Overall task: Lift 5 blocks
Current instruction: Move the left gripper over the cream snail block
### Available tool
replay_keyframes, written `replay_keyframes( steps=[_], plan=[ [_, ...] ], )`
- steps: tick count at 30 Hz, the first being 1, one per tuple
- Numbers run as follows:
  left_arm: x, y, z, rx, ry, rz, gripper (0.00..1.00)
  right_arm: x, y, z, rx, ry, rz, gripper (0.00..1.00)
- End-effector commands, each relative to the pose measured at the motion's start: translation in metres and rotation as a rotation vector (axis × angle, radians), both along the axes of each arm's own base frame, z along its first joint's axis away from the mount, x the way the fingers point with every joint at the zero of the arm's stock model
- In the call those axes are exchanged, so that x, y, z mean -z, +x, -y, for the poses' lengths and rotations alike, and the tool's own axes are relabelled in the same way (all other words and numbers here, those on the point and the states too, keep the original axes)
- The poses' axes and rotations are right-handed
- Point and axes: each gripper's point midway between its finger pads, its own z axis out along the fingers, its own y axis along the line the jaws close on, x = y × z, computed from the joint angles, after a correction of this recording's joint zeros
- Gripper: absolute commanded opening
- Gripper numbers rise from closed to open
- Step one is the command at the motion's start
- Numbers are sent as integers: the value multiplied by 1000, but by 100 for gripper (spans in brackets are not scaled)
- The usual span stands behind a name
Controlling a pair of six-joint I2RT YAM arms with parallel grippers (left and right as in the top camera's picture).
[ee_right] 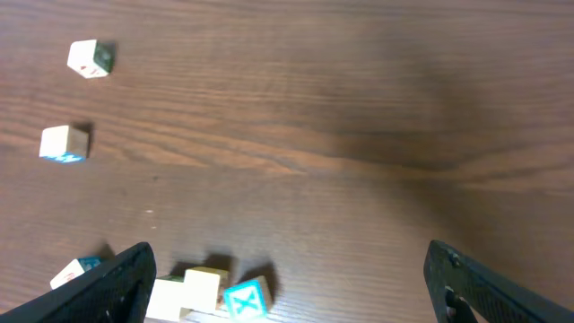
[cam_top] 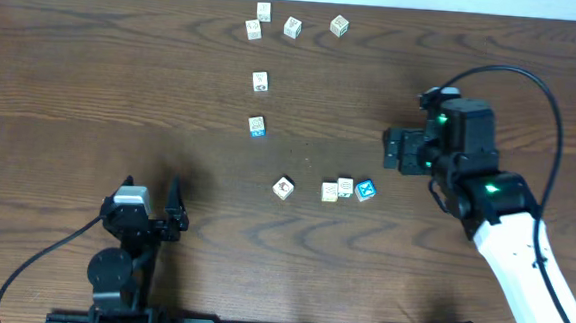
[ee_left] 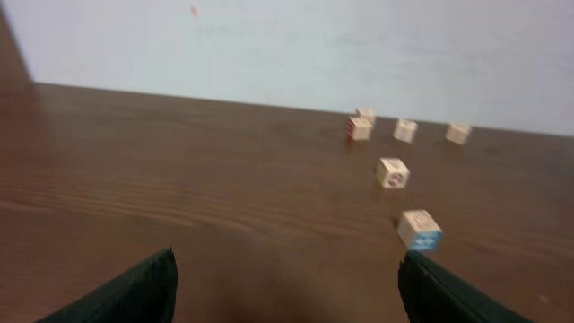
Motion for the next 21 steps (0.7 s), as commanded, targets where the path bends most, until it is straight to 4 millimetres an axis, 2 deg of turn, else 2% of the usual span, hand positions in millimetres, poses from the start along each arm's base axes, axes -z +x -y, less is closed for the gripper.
replay_keyframes(
  steps=[1, 4, 7, 12, 17, 21],
  plan=[
    [-27, 5, 10, 55, -56, -22, 79, -14, -1, 16, 34, -12, 24, 93],
    [-29, 16, 18, 91, -94, -108, 79, -10, -6, 22, 47, -17, -1, 92],
    [-29, 41, 36, 152, -105, -287, 79, -7, -9, 25, 55, -21, -23, 91],
    [-27, 64, 70, 262, -63, -507, 79, -9, -12, 34, 79, -21, -25, 91],
    [-6, 76, 110, 420, -130, -602, 79, -10, -12, 43, 101, -7, -25, 91],
    [13, 90, 121, 443, -131, -627, 78, -10, -12, 48, 116, -1, -28, 91]
  ],
)
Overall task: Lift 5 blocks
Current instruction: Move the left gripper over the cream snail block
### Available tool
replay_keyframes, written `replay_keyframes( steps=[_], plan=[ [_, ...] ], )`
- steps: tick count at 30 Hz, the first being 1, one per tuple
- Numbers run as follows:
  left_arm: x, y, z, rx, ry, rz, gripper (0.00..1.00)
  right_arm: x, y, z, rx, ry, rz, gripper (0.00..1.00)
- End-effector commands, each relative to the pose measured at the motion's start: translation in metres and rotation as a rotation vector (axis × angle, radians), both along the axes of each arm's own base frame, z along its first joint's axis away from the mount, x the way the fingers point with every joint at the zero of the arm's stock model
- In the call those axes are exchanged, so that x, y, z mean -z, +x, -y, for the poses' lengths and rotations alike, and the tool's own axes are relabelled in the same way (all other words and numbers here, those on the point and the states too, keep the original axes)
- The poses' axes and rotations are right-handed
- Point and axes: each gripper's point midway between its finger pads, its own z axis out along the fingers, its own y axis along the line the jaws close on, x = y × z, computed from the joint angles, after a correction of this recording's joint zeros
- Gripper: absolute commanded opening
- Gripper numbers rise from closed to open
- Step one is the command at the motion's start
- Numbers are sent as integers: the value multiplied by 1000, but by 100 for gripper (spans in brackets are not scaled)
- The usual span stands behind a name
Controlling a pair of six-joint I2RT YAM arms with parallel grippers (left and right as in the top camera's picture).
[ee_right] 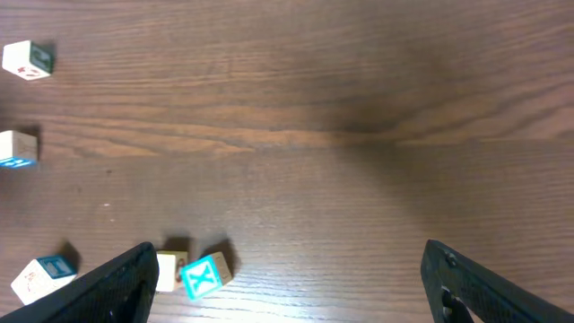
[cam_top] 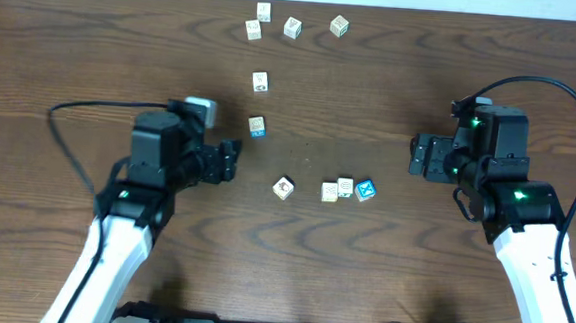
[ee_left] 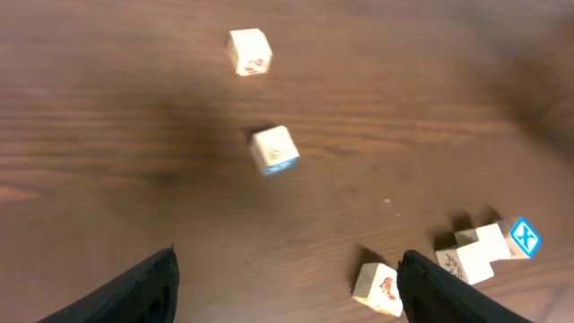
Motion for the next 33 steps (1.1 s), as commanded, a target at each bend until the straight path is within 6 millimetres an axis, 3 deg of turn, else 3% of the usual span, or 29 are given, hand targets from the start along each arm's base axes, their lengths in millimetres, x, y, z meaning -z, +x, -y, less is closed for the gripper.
replay_keyframes(
  steps=[1, 10, 16, 21, 33],
  plan=[
    [11, 10, 20, 44, -46, -32, 78, -11, 2, 5, 5, 6, 29, 91],
    [56, 33, 29, -133, 87, -62, 78, -11, 2, 5, 1, 1, 28, 91],
    [59, 46, 32, -272, 181, -17, 78, -10, 1, 5, 1, 0, 26, 91],
    [59, 62, 39, -320, 136, -3, 78, -9, 0, 5, 1, 0, 19, 91],
    [92, 85, 49, -329, 150, -30, 61, -9, 1, 5, 2, -1, 20, 90]
  ],
)
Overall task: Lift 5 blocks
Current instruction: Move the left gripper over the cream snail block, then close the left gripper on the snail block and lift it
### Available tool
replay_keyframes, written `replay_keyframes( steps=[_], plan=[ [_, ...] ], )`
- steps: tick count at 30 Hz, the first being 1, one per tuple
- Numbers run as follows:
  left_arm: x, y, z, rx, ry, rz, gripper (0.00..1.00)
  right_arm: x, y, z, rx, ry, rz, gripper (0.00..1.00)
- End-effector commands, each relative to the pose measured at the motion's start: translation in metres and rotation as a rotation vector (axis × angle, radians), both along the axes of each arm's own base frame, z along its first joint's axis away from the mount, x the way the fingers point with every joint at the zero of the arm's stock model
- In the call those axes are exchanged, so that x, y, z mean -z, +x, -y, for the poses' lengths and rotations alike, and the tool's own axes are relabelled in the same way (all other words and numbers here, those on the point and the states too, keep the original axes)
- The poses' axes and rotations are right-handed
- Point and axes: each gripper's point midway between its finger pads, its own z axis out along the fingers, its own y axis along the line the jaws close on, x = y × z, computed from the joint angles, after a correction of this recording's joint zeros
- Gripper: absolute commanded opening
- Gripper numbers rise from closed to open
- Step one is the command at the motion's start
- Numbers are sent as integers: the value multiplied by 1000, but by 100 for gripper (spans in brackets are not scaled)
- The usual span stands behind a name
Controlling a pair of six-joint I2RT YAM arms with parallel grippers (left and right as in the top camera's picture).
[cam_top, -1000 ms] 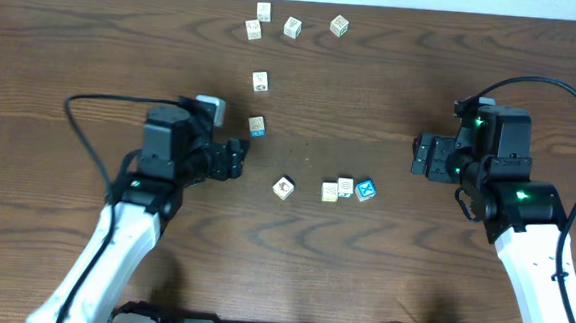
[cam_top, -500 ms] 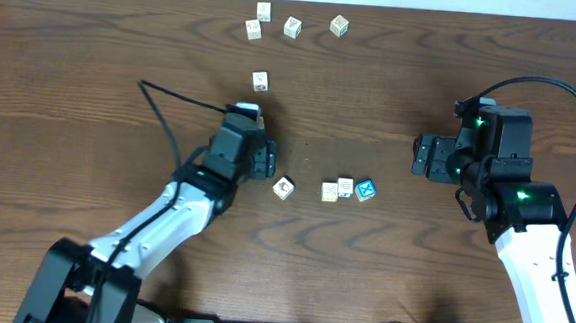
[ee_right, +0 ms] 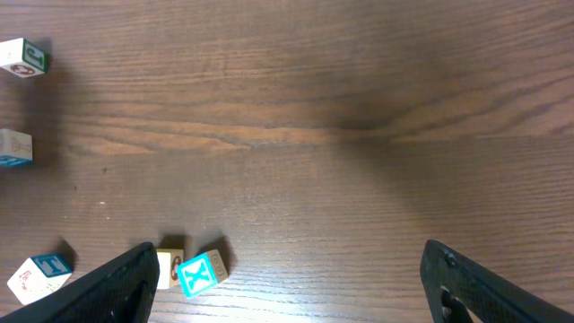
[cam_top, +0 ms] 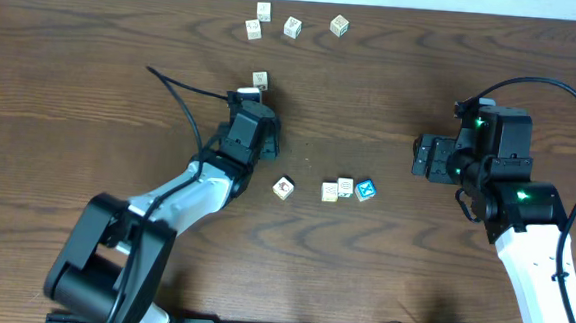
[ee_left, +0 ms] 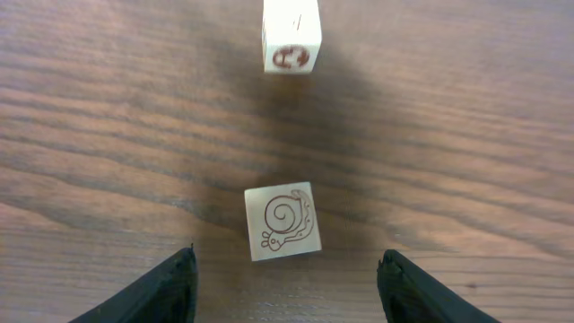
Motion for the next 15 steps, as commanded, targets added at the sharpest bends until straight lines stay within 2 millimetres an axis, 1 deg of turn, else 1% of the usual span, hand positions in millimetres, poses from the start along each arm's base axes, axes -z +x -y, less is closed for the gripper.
replay_keyframes(
  steps=[1, 3, 6, 8, 12, 13, 14, 15],
  plan=[
    [-1, 12, 2, -23, 6, 15, 60, -10, 2, 2, -1, 2, 27, 90],
    [0, 13, 2, -23, 7, 13, 56, -10, 2, 2, -4, 0, 28, 90],
    [0, 13, 2, -24, 7, 14, 45, -10, 2, 2, -4, 0, 28, 90],
    [0, 13, 2, -24, 8, 13, 42, -10, 2, 2, -4, 0, 28, 90],
    [0, 13, 2, -24, 8, 13, 42, -10, 2, 2, -4, 0, 26, 90],
    [1, 13, 2, -24, 8, 12, 45, -10, 2, 2, -4, 0, 26, 90],
    [1, 13, 2, -24, 9, 11, 50, -10, 2, 2, -4, 0, 26, 90],
    [2, 13, 2, -24, 9, 10, 51, -10, 2, 2, -4, 0, 26, 90]
  ],
)
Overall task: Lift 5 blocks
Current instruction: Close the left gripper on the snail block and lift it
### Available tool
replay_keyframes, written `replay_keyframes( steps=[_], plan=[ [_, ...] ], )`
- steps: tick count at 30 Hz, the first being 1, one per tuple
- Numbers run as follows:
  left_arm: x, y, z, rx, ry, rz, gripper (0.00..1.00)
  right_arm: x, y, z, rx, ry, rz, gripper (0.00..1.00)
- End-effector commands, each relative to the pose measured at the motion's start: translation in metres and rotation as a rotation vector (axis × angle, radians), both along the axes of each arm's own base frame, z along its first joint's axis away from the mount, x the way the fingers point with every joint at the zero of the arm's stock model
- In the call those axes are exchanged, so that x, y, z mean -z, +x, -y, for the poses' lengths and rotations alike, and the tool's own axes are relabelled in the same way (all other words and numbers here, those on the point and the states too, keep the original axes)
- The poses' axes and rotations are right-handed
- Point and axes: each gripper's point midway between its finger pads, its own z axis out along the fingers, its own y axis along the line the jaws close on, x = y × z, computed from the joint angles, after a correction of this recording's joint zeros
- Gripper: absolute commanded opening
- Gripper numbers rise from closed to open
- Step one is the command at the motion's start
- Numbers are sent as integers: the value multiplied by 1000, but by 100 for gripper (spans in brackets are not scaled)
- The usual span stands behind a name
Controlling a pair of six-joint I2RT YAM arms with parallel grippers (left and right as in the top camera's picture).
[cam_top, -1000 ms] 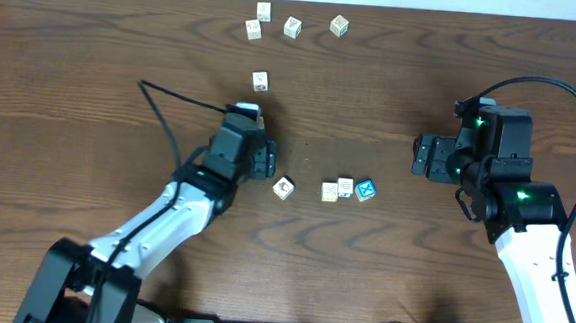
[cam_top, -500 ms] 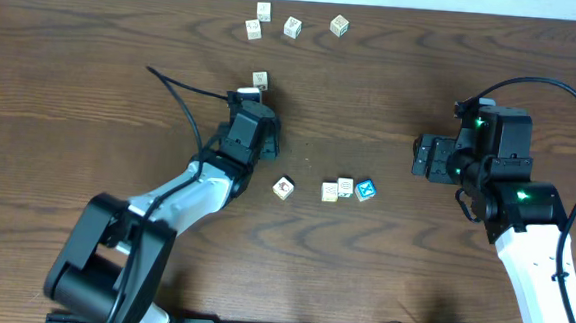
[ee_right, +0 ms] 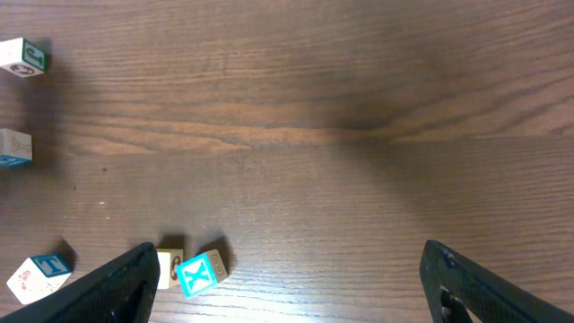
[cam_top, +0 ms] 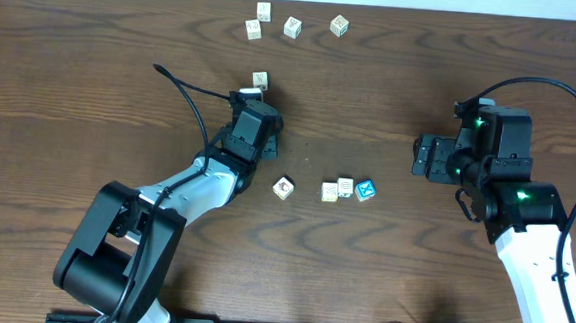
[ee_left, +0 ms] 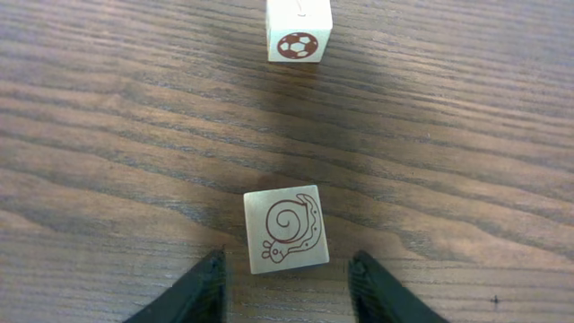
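In the left wrist view a pale wooden block with a snail drawing (ee_left: 285, 229) lies on the table. My left gripper (ee_left: 287, 262) is open, and its dark fingertips (ee_left: 204, 285) flank the block's near edge with a small gap on each side. In the overhead view the left gripper (cam_top: 258, 128) covers that block. A block with a football picture (ee_left: 299, 31) lies just beyond it. My right gripper (ee_right: 287, 287) is wide open and holds nothing; it hangs at the table's right (cam_top: 421, 155).
Several blocks lie at the table's far edge (cam_top: 292, 27). A white block (cam_top: 283, 187), two pale blocks (cam_top: 337, 190) and a blue X block (cam_top: 365, 190) sit near the middle. The blue X block (ee_right: 201, 272) is beside the right gripper's left finger.
The left gripper's jaws have narrowed round the snail block and sit a little lower over it. The right arm has not moved.
The left arm was folded at the front left with its gripper open. Then it was stretched out over the table's middle left, then wide open over the snail block; now its jaws are narrower. The right gripper shifted slightly right and stayed open.
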Motion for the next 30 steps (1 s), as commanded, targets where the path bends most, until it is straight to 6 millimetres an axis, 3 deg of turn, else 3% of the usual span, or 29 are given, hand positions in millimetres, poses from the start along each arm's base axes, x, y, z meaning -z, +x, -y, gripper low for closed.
replay_keyframes(
  steps=[1, 13, 20, 30],
  plan=[
    [-7, 8, 1, -11, 1, 22, 51, -10, 2, 2, -4, 1, 26, 90],
    [12, 12, 4, -11, 5, 13, 50, -10, 2, 2, -4, 1, 26, 90],
    [12, 14, 4, -11, 2, 21, 25, -10, 2, 2, -4, 1, 27, 89],
    [4, 5, 0, -11, 16, -7, 19, -10, 2, 2, -3, 0, 26, 89]
  ],
)
